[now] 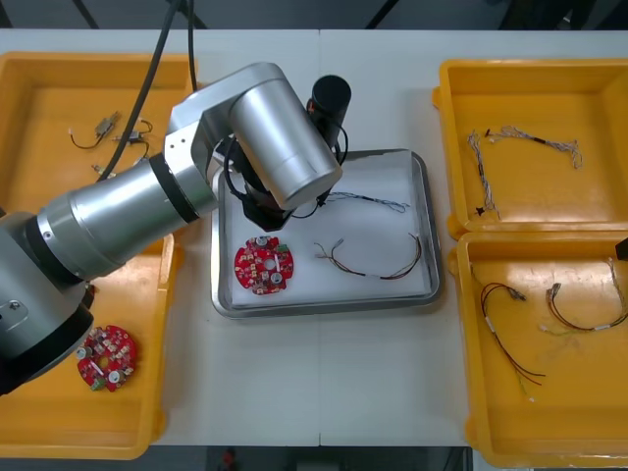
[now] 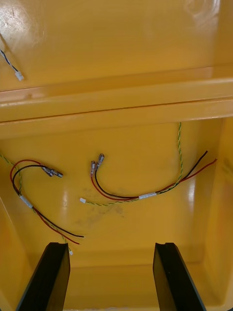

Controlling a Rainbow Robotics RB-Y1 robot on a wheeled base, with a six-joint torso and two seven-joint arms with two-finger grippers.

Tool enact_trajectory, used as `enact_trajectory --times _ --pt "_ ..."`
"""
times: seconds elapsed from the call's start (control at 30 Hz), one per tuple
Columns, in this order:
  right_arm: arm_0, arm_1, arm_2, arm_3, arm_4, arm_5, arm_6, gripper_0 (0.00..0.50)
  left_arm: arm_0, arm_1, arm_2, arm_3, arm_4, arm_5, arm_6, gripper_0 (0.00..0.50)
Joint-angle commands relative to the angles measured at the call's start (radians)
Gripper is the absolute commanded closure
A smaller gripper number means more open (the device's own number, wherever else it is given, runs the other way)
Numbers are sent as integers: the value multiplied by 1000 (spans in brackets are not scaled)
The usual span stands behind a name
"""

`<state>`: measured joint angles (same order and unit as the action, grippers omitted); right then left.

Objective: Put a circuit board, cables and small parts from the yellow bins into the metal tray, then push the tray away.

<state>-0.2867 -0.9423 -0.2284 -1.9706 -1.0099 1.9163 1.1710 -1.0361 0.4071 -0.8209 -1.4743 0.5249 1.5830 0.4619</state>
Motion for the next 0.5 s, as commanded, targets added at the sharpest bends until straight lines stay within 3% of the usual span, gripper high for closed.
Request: enact_trajectory --times 0.03,0.23,0.33,0.5 --pt "9 0 -32 -25 -7 4 -53 0 -99 105 86 -129 150 106 -140 4" --pt "9 0 -32 -25 -7 4 -53 0 -130 257 207 -244 345 215 -266 0" --pt "6 34 -14 -13 -6 4 -51 0 -128 340 253 -282 425 241 -347 0" --pt "-35 37 0 -10 7 4 -50 0 -130 463 306 -304 563 241 -494 0"
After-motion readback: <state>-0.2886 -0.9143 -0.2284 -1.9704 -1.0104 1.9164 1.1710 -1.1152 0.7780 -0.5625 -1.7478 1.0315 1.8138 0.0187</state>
